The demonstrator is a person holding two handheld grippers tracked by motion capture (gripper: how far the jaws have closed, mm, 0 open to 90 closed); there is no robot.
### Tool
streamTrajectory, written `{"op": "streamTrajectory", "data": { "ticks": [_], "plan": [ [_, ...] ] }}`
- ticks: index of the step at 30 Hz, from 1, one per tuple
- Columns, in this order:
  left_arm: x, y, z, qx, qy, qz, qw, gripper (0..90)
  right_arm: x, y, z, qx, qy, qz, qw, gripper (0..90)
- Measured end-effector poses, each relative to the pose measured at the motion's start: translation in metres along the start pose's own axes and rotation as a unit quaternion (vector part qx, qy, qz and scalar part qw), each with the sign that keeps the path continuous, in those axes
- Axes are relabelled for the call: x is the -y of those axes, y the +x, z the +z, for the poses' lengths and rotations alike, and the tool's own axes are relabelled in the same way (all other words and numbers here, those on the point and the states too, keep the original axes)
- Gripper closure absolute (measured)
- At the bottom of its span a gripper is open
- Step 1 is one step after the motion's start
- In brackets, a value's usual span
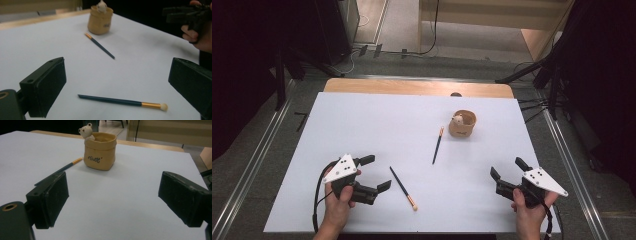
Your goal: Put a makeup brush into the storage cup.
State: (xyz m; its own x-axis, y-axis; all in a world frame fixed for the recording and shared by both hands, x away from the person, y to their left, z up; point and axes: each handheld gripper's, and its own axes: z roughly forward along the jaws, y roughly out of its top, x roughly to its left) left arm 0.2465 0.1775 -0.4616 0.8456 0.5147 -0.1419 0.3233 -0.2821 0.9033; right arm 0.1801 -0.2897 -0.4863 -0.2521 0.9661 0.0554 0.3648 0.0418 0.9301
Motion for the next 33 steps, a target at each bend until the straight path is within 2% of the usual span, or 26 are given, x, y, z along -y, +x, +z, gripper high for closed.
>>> {"op": "streamTrajectory", "data": {
  "ticks": [2, 3, 6, 10, 12, 13, 14, 15, 17, 18, 19, 20, 21, 22, 23, 24, 25, 26, 27, 28, 29, 31, 32, 33],
  "plan": [
    [-0.002, 0.0, 0.005, 0.019, 0.023, 0.007, 0.9995, 1.0, 0.001, 0.001, 0.0, -0.001, 0.003, -0.004, 1.0, 9.2],
    [-0.002, 0.0, 0.005, 0.019, 0.023, 0.007, 0.9995, 0.0, 0.001, 0.002, 0.001, -0.002, 0.004, -0.007, 1.0, 9.0],
    [-0.008, -0.001, 0.013, 0.032, 0.058, 0.025, 0.9975, 0.0, 0.001, 0.003, 0.001, -0.003, 0.006, -0.006, 1.0, 8.9],
    [-0.016, -0.003, 0.023, 0.05, 0.106, 0.054, 0.9916, 0.0, 0.001, 0.003, 0.002, -0.006, 0.005, -0.002, 1.0, 8.8],
    [-0.018, -0.003, 0.028, 0.056, 0.128, 0.069, 0.9879, 0.0, 0.001, 0.002, 0.001, -0.006, 0.005, -0.002, 1.0, 8.7],
    [-0.019, -0.003, 0.031, 0.06, 0.141, 0.074, 0.9854, 0.0, 0.001, 0.002, 0.001, -0.006, 0.004, -0.001, 1.0, 8.7],
    [-0.019, -0.003, 0.034, 0.064, 0.16, 0.082, 0.9816, 0.0, 0.001, 0.002, 0.001, -0.006, 0.004, -0.001, 1.0, 8.7],
    [-0.019, -0.003, 0.037, 0.069, 0.172, 0.086, 0.979, 0.0, 0.001, 0.002, 0.001, -0.005, 0.005, -0.001, 1.0, 8.7],
    [-0.018, -0.005, 0.043, 0.073, 0.198, 0.101, 0.9723, 0.0, 0.001, 0.002, 0.001, -0.005, 0.005, 0.0, 1.0, 8.7],
    [-0.018, -0.007, 0.047, 0.079, 0.216, 0.113, 0.9666, 0.0, 0.001, 0.002, 0.002, -0.006, 0.007, 0.0, 1.0, 8.7],
    [-0.018, -0.007, 0.047, 0.079, 0.216, 0.113, 0.9666, 0.0, 0.001, 0.002, 0.002, -0.006, 0.007, 0.0, 1.0, 8.7],
    [-0.018, -0.008, 0.05, 0.081, 0.223, 0.12, 0.9641, 0.0, 0.001, 0.002, 0.002, -0.005, 0.007, -0.002, 1.0, 8.7],
    [-0.018, -0.01, 0.054, 0.081, 0.237, 0.131, 0.9593, 0.0, 0.002, 0.002, 0.003, -0.005, 0.009, -0.003, 0.9999, 8.6],
    [-0.018, -0.01, 0.054, 0.081, 0.237, 0.131, 0.9593, 0.0, 0.002, 0.002, 0.003, -0.005, 0.009, -0.003, 0.9999, 8.6],
    [-0.018, -0.011, 0.057, 0.081, 0.248, 0.14, 0.9552, 0.0, 0.002, 0.002, 0.003, -0.005, 0.009, -0.004, 0.9999, 8.6],
    [-0.019, -0.012, 0.061, 0.079, 0.266, 0.152, 0.9485, 0.0, 0.002, 0.002, 0.002, -0.004, 0.009, -0.003, 0.9999, 8.6],
    [-0.019, -0.012, 0.061, 0.079, 0.266, 0.152, 0.9485, 0.0, 0.002, 0.002, 0.002, -0.004, 0.009, -0.003, 0.9999, 8.6],
    [-0.02, -0.013, 0.065, 0.081, 0.277, 0.158, 0.9444, 0.0, 0.002, 0.002, 0.002, -0.004, 0.009, -0.002, 0.9999, 8.7],
    [-0.02, -0.013, 0.066, 0.082, 0.283, 0.162, 0.9417, 0.0, 0.002, 0.001, 0.002, -0.004, 0.009, -0.002, 0.9999, 8.6],
    [-0.02, -0.015, 0.071, 0.084, 0.299, 0.173, 0.9345, 0.0, 0.002, 0.001, 0.002, -0.004, 0.01, -0.001, 0.9999, 8.6],
    [-0.02, -0.015, 0.071, 0.084, 0.299, 0.173, 0.9345, 0.0, 0.002, 0.001, 0.002, -0.004, 0.01, -0.001, 0.9999, 8.6],
    [-0.019, -0.016, 0.075, 0.086, 0.314, 0.181, 0.9281, 0.0, 0.002, 0.0, 0.003, -0.003, 0.012, 0.0, 0.9999, 8.6],
    [-0.019, -0.015, 0.078, 0.086, 0.326, 0.19, 0.9221, 0.0, 0.002, 0.0, 0.003, -0.004, 0.011, 0.0, 0.9999, 8.7],
    [-0.019, -0.016, 0.079, 0.08, 0.329, 0.195, 0.9202, 0.0, 0.002, 0.0, 0.003, -0.004, 0.011, 0.001, 0.9999, 8.6]
  ]
}}
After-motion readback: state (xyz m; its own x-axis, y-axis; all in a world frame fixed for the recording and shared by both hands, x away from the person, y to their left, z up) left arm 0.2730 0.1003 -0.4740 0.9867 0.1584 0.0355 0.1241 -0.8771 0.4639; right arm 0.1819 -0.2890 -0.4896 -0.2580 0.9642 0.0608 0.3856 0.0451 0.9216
